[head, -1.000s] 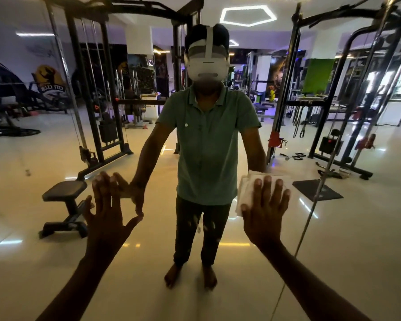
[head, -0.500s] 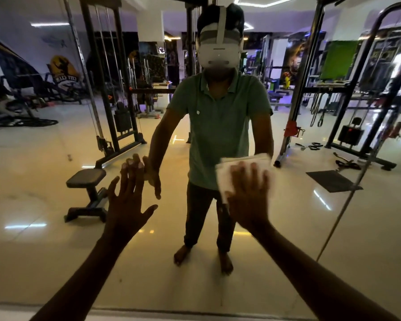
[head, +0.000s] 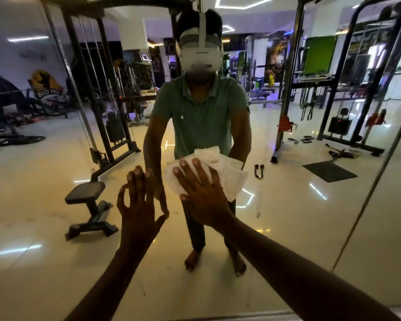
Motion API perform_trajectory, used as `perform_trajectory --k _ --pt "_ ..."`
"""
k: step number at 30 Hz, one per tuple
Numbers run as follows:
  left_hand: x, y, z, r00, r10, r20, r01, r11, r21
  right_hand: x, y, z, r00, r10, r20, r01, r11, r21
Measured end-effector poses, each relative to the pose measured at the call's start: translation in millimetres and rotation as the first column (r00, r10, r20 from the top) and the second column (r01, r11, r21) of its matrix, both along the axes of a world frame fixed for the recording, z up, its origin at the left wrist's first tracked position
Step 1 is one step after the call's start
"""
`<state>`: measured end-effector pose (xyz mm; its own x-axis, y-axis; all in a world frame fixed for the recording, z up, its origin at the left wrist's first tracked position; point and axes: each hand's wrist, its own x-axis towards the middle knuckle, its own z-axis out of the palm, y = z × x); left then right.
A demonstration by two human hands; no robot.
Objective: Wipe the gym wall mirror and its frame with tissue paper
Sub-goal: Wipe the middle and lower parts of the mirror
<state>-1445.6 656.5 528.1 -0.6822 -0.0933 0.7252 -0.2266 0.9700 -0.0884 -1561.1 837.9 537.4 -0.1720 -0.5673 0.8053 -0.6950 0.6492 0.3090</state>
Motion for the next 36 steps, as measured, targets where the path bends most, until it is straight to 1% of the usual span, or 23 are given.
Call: perform_trajectory --k 2,3,5,7,10,14,17,20,22,23,24,25,27,28,30,31,32,33,34,36 --pt "2.7 -5.4 -0.5 1.000 -0.004 0.027 0.004 1.000 -0.010 -4.1 21.5 0.7 0.999 -0.045 0.018 0.045 0.998 -0.044" --pt "3.5 -5.7 -0.8 0.999 -0.007 0.041 0.007 1.000 -0.004 -8.4 39.1 1.5 0.995 -0.086 0.045 0.090 0.992 -0.092" --pt "2.7 -3.3 -1.3 0.999 -0.010 0.045 0.010 1.000 0.011 -20.1 73.4 9.0 0.977 -0.188 0.097 0.206 0.954 -0.218" --pt "1.2 -1.1 -1.7 1.000 -0.014 0.025 0.014 1.000 0.011 -25.8 93.7 19.6 0.959 -0.248 0.136 0.279 0.910 -0.306" --pt "-0.6 -0.9 -3.5 1.000 -0.011 0.015 0.011 1.000 -0.002 -24.8 106.8 29.9 0.960 -0.240 0.144 0.275 0.900 -0.338" --pt "-3.1 1.9 -5.4 1.000 0.013 0.005 -0.013 1.000 -0.014 -27.3 115.4 32.0 0.949 -0.303 0.093 0.316 0.879 -0.356" --pt "-4.1 3.9 -8.0 1.000 0.016 -0.022 -0.016 1.000 0.001 -30.8 117.6 29.7 0.927 -0.350 0.136 0.373 0.823 -0.429" --pt "-4.0 -2.0 -9.3 0.999 -0.003 -0.045 0.002 1.000 -0.026 -37.0 105.5 31.4 0.925 -0.332 0.184 0.378 0.773 -0.509" --pt "-6.1 -3.2 -8.1 0.999 -0.012 -0.044 0.011 1.000 -0.018 -36.9 85.0 39.4 0.921 -0.310 0.237 0.390 0.712 -0.583" --pt "-8.3 -0.5 -8.6 0.999 -0.006 -0.052 0.006 1.000 -0.009 -34.6 73.0 43.0 0.923 -0.294 0.250 0.386 0.697 -0.604" --pt "-9.6 4.1 -9.3 0.998 -0.002 -0.062 0.002 1.000 0.005 -31.0 59.9 44.2 0.933 -0.270 0.236 0.358 0.719 -0.595" --pt "-11.0 9.3 -9.8 0.997 -0.006 -0.076 0.008 0.999 0.032 -27.1 46.8 44.7 0.952 -0.238 0.193 0.306 0.773 -0.555" --pt "-14.1 22.1 -6.7 0.996 -0.009 -0.090 0.019 0.994 0.111 -20.9 29.4 45.8 0.981 -0.173 0.088 0.194 0.891 -0.410" --pt "-15.2 27.3 -1.6 0.996 0.003 -0.093 0.009 0.991 0.132 -19.4 26.0 47.2 0.988 -0.149 0.041 0.154 0.932 -0.327" --pt "-18.0 31.8 12.3 0.994 0.022 -0.104 -0.008 0.991 0.134 -22.2 31.9 50.7 0.994 -0.100 -0.045 0.090 0.979 -0.184" --pt "-19.8 32.8 20.1 0.992 0.033 -0.119 -0.018 0.993 0.120 -25.3 40.8 53.1 0.995 -0.075 -0.070 0.064 0.988 -0.144" --pt "-20.7 33.4 26.6 0.990 0.048 -0.132 -0.035 0.995 0.098 -29.3 54.1 54.3 0.996 -0.060 -0.069 0.050 0.989 -0.141" --pt "-20.3 33.0 29.8 0.989 0.059 -0.139 -0.048 0.996 0.079 -32.9 70.0 54.2 0.997 -0.066 -0.040 0.058 0.981 -0.185" --pt "-19.4 31.9 30.9 0.988 0.060 -0.141 -0.051 0.996 0.067 -37.4 86.0 53.9 0.995 -0.096 0.001 0.093 0.961 -0.262" --pt "-17.4 25.8 29.2 0.989 0.040 -0.141 -0.033 0.998 0.049 -41.8 103.9 59.4 0.980 -0.180 0.082 0.198 0.888 -0.415"
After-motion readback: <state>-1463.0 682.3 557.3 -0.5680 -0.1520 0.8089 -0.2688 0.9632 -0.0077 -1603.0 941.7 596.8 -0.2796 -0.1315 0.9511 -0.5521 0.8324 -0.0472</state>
